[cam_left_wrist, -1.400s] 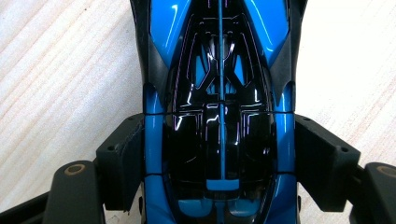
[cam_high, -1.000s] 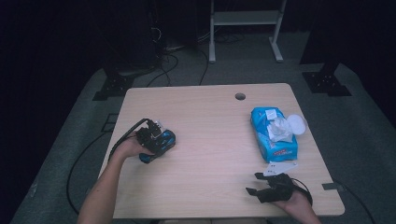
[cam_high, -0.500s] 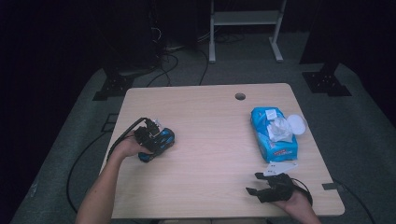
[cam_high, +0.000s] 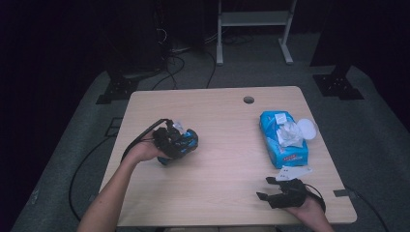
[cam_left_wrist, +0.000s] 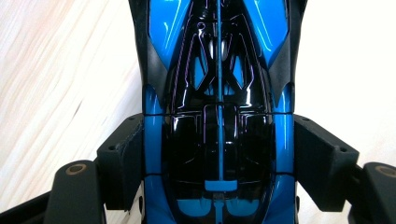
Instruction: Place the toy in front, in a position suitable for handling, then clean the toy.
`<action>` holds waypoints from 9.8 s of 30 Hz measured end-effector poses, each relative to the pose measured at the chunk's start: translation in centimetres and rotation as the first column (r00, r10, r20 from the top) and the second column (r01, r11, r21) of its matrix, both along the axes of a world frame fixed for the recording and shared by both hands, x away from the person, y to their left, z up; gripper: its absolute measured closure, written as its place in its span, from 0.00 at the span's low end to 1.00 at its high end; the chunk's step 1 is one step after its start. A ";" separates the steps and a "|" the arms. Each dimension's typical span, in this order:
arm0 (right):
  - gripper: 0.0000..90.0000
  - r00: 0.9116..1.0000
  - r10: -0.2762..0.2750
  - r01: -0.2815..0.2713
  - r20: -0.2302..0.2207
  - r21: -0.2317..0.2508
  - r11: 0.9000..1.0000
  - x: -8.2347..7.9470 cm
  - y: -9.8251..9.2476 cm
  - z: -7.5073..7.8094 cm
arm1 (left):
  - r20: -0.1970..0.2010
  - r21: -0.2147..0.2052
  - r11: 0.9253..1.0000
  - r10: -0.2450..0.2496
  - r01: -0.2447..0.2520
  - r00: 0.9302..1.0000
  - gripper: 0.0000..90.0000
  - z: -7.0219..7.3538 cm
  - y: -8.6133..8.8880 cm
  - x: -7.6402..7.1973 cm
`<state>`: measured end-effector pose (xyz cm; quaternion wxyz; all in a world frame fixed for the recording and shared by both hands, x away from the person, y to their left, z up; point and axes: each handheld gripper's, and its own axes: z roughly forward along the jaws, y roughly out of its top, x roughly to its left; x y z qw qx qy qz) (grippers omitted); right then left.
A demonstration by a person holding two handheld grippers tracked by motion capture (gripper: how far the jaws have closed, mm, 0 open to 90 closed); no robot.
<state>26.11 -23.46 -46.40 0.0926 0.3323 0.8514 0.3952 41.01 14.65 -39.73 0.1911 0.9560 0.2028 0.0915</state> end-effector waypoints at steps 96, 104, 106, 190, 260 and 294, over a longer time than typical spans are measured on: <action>0.65 0.870 -0.493 0.490 0.020 -0.145 0.859 11.7 -6.8 4.2 | 0.142 -0.345 0.932 -0.070 0.115 0.987 0.12 -3.8 -2.4 -7.9; 0.63 0.875 -0.482 0.484 0.049 -0.093 0.870 11.2 -7.3 3.6 | 0.150 -0.334 0.935 -0.075 0.122 0.986 0.12 -4.1 -2.7 -8.0; 0.64 0.875 -0.482 0.484 0.049 -0.081 0.871 11.1 -7.4 3.5 | 0.149 -0.331 0.936 -0.075 0.121 0.986 0.12 -4.2 -2.7 -8.0; 0.76 0.979 0.171 -0.151 0.114 -0.166 0.975 4.6 11.4 2.1 | 0.095 -0.338 0.928 -0.131 0.155 0.987 0.21 -7.1 -2.7 -7.9; 0.97 0.986 0.108 -0.095 0.127 -0.107 0.990 4.5 11.9 2.0 | 0.106 -0.316 0.933 -0.147 0.174 0.983 0.27 -7.6 -2.6 -8.1; 0.97 0.959 0.269 -0.257 0.093 -0.123 0.959 4.0 15.4 1.5 | 0.120 -0.301 0.937 -0.148 0.178 0.982 0.28 -7.5 -3.0 -8.1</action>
